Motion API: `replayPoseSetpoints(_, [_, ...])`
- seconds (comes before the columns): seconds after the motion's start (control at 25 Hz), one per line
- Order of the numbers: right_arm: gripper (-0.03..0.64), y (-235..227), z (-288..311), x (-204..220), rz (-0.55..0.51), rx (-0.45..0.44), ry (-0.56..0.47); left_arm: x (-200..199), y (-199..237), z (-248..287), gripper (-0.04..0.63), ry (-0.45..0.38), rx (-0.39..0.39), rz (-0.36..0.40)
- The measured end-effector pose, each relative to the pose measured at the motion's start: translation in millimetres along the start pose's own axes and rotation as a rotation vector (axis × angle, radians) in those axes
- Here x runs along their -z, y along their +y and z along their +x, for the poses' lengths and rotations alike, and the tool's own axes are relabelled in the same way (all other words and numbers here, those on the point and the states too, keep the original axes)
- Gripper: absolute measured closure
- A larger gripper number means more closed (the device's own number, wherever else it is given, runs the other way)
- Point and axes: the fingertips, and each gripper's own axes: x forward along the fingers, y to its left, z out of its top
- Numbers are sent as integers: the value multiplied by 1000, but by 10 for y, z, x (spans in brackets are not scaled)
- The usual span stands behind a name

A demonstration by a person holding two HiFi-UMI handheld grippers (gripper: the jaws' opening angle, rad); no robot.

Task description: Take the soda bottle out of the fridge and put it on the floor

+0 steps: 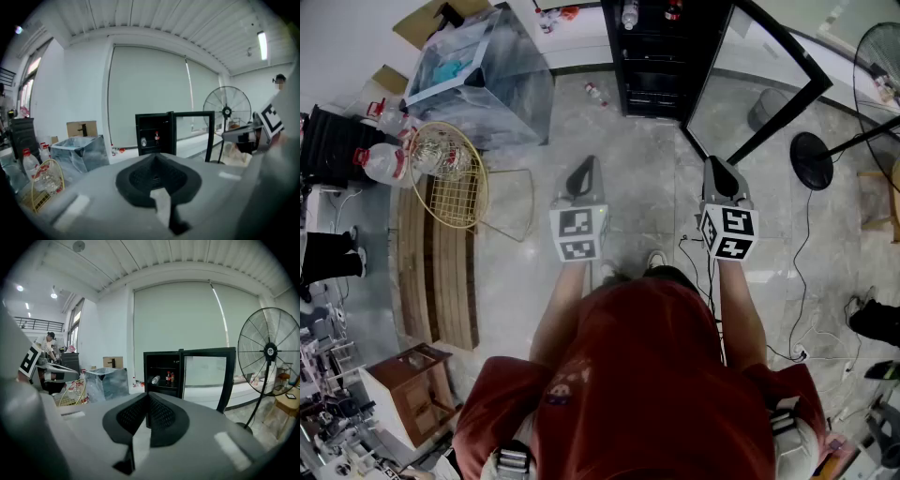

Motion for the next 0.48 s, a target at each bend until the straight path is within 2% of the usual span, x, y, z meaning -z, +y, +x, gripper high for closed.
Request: replayPoseSetpoints(0.48, [615,-399,-5,121,22,-20,0,-51,-496,238,594,20,13,37])
